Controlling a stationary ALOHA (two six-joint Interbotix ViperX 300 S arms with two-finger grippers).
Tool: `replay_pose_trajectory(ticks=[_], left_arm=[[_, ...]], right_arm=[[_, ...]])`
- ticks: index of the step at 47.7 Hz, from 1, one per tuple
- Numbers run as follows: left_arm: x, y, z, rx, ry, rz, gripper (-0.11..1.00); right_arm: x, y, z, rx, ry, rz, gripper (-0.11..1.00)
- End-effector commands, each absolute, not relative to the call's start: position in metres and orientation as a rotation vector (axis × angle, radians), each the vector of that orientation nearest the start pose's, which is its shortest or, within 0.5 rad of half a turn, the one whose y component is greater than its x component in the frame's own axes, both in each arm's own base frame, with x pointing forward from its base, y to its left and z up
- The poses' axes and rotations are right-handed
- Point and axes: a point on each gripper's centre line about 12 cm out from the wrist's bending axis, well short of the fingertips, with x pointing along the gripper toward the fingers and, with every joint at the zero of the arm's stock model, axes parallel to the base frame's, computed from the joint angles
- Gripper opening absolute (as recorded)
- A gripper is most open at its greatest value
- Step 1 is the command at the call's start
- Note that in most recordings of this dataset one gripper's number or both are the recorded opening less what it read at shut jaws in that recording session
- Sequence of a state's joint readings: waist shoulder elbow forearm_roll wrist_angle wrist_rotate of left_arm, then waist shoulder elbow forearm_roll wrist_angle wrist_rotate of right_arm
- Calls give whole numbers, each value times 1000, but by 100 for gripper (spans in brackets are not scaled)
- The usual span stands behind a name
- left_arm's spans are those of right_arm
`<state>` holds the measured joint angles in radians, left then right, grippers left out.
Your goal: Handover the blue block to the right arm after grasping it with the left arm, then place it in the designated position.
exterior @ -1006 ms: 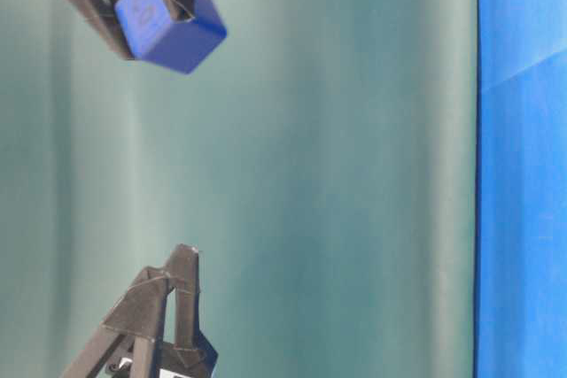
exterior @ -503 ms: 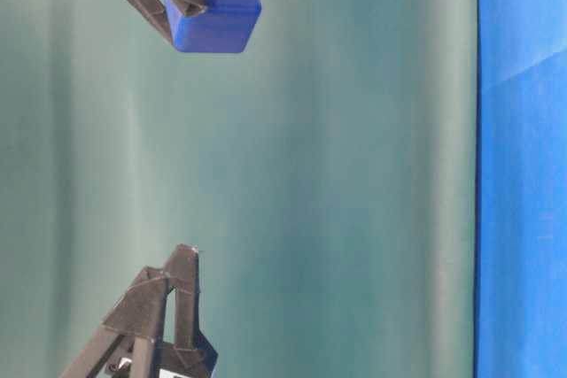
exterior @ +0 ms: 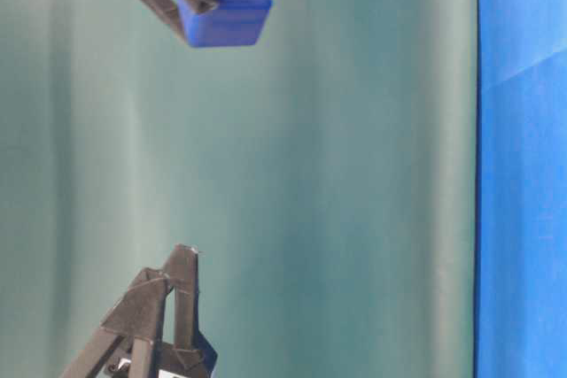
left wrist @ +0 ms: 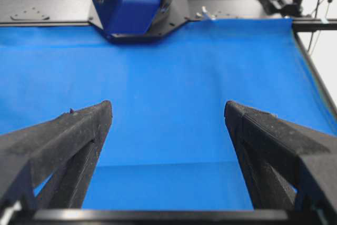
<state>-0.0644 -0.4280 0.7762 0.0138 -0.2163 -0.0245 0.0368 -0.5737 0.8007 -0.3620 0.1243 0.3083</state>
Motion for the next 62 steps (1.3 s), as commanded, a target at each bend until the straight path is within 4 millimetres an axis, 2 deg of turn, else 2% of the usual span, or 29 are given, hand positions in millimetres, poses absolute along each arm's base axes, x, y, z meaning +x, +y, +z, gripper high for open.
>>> replay_pose_trajectory(ticks=[1,13,34,45,62], left_arm=[[328,-23,317,-8,100,-72,91],[329,-23,317,-8,102,-72,91],[329,-23,317,-8,102,-70,91],[329,-23,316,-8,105,-70,91],[329,-23,316,-9,103,-72,91]], right_arm=[[293,4,309,-34,374,-17,42],[289,3,289,10,542,-57,42],[295,4,291,2,512,-43,39],[317,8,276,-2,509,-18,35],[354,11,257,-10,559,-9,35]])
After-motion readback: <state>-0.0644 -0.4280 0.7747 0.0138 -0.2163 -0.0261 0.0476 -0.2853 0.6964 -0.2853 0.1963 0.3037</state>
